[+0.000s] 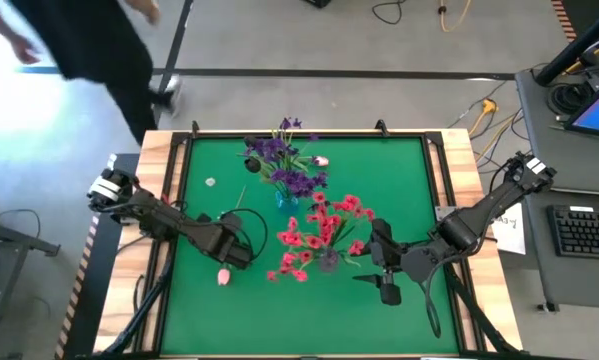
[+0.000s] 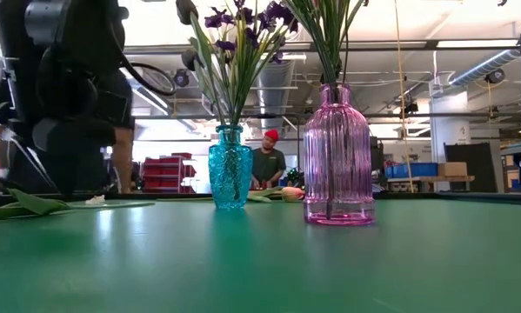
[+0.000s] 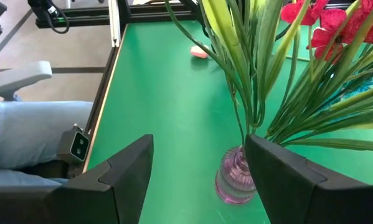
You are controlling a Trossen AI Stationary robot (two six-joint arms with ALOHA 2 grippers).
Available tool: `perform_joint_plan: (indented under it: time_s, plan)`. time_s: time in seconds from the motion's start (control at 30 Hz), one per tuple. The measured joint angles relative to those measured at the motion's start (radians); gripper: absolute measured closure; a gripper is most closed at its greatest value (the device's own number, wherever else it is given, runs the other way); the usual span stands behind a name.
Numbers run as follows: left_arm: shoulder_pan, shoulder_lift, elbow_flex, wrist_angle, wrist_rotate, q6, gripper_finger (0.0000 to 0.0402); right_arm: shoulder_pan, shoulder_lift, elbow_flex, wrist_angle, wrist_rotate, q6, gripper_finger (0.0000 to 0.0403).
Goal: Sort flowers into vase by color
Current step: Put the bottom pink tulip into the purple vase
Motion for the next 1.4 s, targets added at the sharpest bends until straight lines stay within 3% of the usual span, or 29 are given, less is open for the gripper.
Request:
perform_joint_plan:
  time_s: [0.17,0.33,0.47,0.67,0.83,1.2,1.4]
  plan:
    - [-0.001,0.000,-0.040,0.069,-0.033,-0.004,0.0267,0.000,0.000,0.000,0.000,0.000,0.000,0.0158]
    - [-0.002,0.000,-0.085,0.137,-0.034,-0.004,0.0258,0.000,0.000,0.000,0.001,0.000,0.000,0.0158]
    - [-0.003,0.000,-0.098,0.157,-0.034,-0.004,0.0290,0.000,0.000,0.000,0.001,0.000,0.000,0.0158]
    - [-0.002,0.000,-0.099,0.153,-0.034,0.007,0.0387,0.000,0.000,0.000,0.001,0.000,0.000,0.0158]
    - [-0.002,-0.012,-0.100,0.143,-0.009,0.019,0.0397,0.000,-0.001,0.000,0.002,-0.002,0.000,0.0158]
    - [-0.002,-0.309,-0.066,0.124,0.174,0.205,0.0401,0.000,-0.037,0.070,-0.011,-0.080,-0.034,0.0158]
    - [-0.003,-0.471,0.041,0.073,0.394,0.310,0.0401,0.000,-0.037,0.115,-0.010,-0.052,-0.142,0.0158]
